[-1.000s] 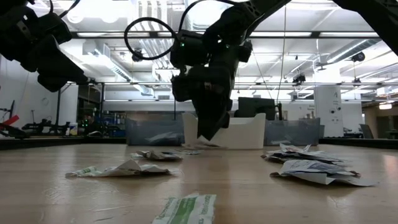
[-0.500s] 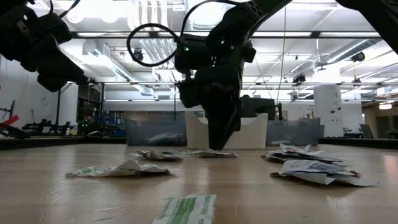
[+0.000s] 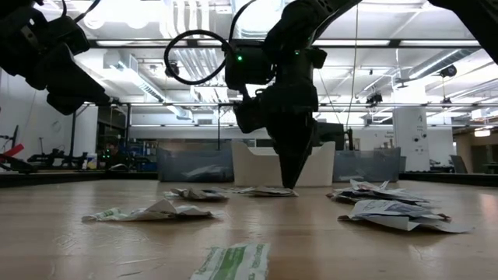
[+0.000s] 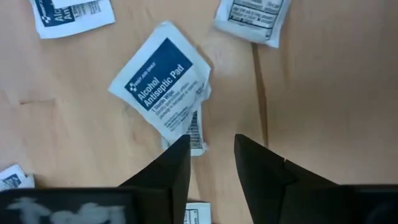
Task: Pick & Place First Aid Supplies
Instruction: Put the blue alcohol pad into the middle gray bin
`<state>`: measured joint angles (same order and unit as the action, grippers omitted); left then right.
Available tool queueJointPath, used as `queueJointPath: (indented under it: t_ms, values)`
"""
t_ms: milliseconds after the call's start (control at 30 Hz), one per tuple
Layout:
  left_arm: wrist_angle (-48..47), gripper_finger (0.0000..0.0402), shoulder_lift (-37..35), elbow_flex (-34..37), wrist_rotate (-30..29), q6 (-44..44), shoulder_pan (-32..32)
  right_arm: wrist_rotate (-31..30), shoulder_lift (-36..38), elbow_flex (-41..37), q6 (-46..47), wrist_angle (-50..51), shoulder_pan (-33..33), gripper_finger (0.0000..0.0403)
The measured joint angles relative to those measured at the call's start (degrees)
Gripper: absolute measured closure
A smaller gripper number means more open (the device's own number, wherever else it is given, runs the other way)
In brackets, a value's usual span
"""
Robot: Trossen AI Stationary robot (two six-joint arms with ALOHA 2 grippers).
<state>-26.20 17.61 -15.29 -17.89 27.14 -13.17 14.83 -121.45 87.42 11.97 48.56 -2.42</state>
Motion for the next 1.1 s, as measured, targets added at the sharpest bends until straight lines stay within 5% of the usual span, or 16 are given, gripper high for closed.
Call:
queueJointPath:
  t_ms: [267,1100]
  values:
    - [0.0,0.0307,0.0,0.0,0.0,0.1,0.0,-4.5,0.0,-0.2,-2.8,0.3,0.2,0.0302]
    - [0.0,0.0307,0.0,0.0,0.0,0.3,0.0,-3.4,0.5,-0.8,-1.8,1.2,1.8,0.0302]
